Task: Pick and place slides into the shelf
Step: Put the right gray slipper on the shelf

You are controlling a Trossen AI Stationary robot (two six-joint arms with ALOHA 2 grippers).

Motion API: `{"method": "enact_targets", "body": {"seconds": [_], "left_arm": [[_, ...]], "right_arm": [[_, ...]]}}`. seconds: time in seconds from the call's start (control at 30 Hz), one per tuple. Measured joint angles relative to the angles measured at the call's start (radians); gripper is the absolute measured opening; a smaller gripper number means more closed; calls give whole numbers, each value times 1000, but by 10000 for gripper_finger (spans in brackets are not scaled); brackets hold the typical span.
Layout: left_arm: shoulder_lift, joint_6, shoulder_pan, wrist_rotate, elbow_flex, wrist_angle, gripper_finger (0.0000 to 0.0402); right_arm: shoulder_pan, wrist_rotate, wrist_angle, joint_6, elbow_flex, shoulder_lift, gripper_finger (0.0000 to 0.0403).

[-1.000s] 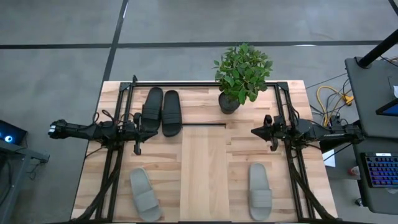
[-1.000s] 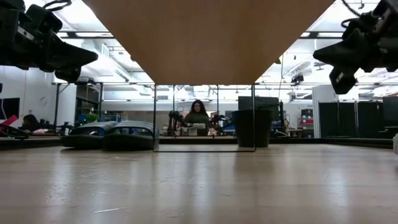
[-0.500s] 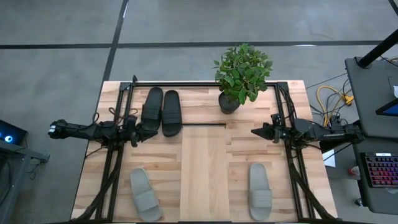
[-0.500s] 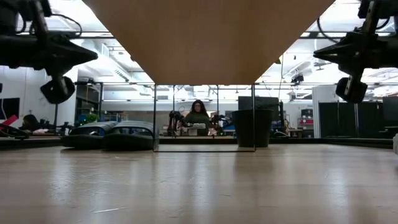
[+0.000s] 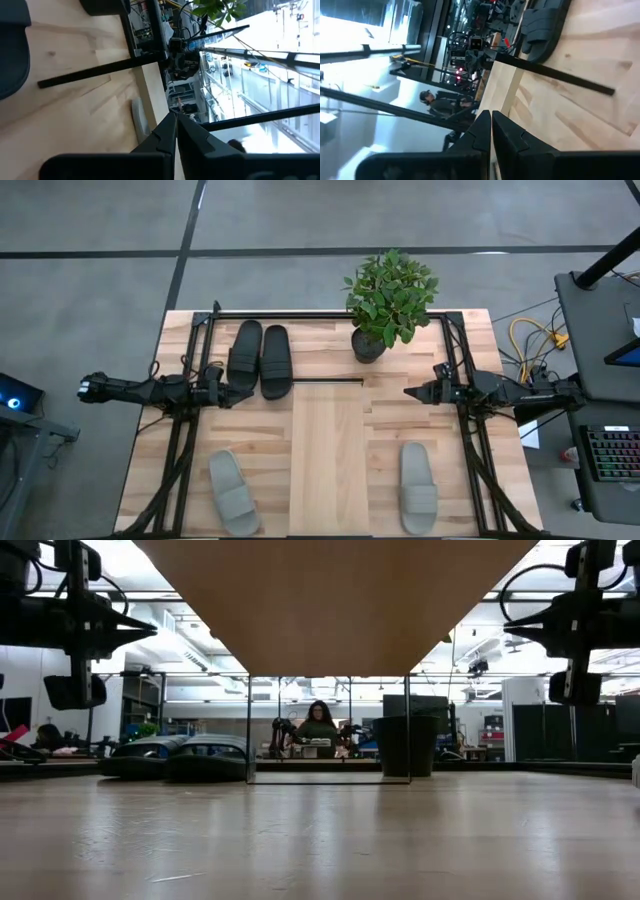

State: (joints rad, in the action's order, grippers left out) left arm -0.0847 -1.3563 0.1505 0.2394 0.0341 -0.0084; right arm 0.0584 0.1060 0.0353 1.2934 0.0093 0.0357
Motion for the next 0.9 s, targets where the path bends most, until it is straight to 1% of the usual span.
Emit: {"method": "enact_targets", "body": {"seconds": [0.23, 0.37, 0.5, 0.6, 0.7, 0.8, 0.9], "left_arm": [[0, 0, 0, 3, 0, 0, 0], [0, 0, 0, 35, 0, 14, 0], [0, 0, 0, 73, 0, 89, 0], [0, 9, 0, 93, 0, 179, 0], [0, 70, 0, 99, 0, 277, 0], [0, 117, 0, 112, 0, 375, 0], [-11, 116, 0, 158, 23, 375, 0]], "right_arm": [[0, 3, 0, 116, 0, 0, 9], [0, 16, 1, 174, 0, 0, 9], [0, 30, 8, 212, 0, 0, 9], [0, 34, 21, 235, 0, 0, 9], [0, 52, 87, 225, 0, 0, 9], [0, 83, 192, 193, 0, 0, 9], [0, 115, 281, 160, 4, 0, 9]]}}
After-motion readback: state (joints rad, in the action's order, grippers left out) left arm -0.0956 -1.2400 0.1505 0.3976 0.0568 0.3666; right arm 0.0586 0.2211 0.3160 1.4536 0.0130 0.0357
